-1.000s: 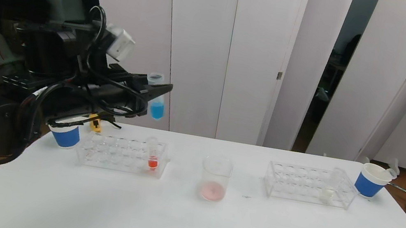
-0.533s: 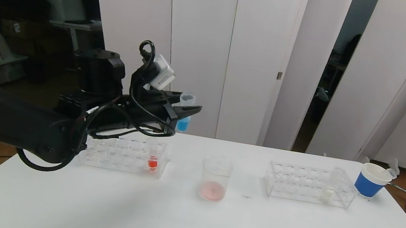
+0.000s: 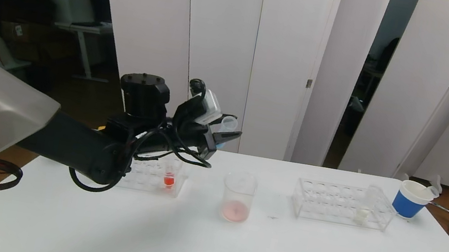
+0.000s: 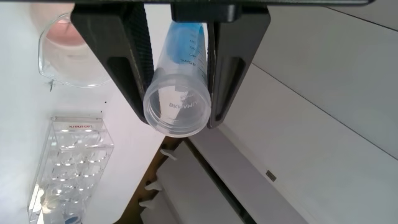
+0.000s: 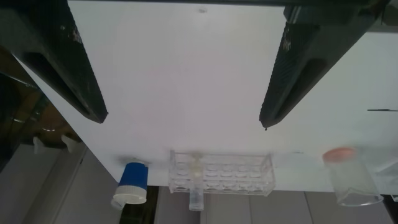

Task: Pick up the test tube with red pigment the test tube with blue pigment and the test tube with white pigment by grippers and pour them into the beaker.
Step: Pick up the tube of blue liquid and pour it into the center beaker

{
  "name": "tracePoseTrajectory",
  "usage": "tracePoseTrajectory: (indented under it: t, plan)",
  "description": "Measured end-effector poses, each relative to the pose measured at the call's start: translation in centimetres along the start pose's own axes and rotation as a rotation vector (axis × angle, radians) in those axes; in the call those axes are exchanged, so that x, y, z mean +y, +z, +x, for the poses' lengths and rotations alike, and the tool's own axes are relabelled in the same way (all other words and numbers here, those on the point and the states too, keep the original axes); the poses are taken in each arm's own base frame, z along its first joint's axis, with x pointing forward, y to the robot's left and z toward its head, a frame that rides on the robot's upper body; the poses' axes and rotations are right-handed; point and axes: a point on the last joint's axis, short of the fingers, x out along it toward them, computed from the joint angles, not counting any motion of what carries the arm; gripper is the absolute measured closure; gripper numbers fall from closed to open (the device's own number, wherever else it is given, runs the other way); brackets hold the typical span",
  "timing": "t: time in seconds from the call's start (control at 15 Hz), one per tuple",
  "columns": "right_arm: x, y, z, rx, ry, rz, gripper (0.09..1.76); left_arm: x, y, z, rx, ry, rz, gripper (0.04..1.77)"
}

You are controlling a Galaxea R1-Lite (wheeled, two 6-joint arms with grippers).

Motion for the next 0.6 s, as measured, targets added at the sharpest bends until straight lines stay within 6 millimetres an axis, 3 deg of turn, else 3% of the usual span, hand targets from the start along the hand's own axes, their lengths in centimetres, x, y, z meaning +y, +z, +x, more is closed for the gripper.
tracePoseTrajectory:
  t: [0.6]
  plan:
    - [0.0,0.0,0.0,0.0,0.0,0.0,0.1,-0.8,-2.0,1.3,-0.018,0.009,0.322,1.23]
